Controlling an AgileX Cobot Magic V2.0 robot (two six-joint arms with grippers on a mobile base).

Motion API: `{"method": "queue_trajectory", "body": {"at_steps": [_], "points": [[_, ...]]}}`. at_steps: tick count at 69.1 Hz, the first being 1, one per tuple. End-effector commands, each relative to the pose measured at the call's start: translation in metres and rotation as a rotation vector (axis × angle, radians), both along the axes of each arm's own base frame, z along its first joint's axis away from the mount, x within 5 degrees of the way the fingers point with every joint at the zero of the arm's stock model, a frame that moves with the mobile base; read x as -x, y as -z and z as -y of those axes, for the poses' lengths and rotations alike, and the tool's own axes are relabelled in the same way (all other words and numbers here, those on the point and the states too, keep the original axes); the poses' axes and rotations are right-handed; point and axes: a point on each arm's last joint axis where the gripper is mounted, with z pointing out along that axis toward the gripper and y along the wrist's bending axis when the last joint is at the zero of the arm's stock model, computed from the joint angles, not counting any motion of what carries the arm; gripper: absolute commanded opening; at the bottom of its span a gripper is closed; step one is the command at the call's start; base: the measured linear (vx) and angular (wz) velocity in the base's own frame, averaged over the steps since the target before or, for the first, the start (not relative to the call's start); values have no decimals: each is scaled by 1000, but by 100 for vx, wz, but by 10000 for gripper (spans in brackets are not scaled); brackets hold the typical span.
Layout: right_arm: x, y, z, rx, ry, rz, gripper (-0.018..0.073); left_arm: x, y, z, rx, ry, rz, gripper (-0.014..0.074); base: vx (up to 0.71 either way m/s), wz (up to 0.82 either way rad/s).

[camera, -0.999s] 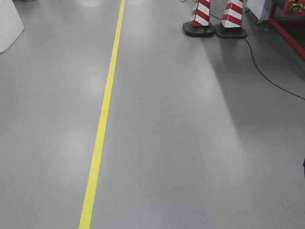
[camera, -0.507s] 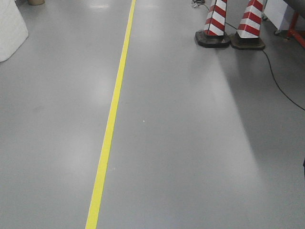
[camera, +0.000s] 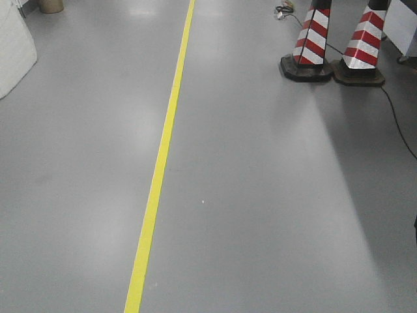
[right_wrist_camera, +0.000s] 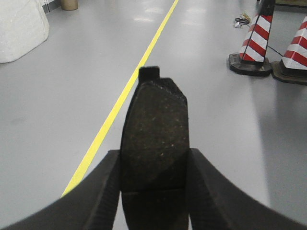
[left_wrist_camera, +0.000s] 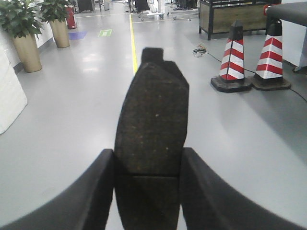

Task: Move and align brake pads A on conveyor
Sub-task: 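Drive forward along the yellow floor line past the cones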

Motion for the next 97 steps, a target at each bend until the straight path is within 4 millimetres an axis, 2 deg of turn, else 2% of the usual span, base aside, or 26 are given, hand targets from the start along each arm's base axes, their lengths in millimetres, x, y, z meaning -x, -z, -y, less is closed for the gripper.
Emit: {"method": "queue_trajectory", "body": {"at_steps": [1,97], "points": [[-2,-18,0,-3,1,122,77,0,-18,0,24,1,119,41,56,4],[-2,-18,0,-2,1,119,77,0,-18,0,24,1,118,41,57,-3]]}}
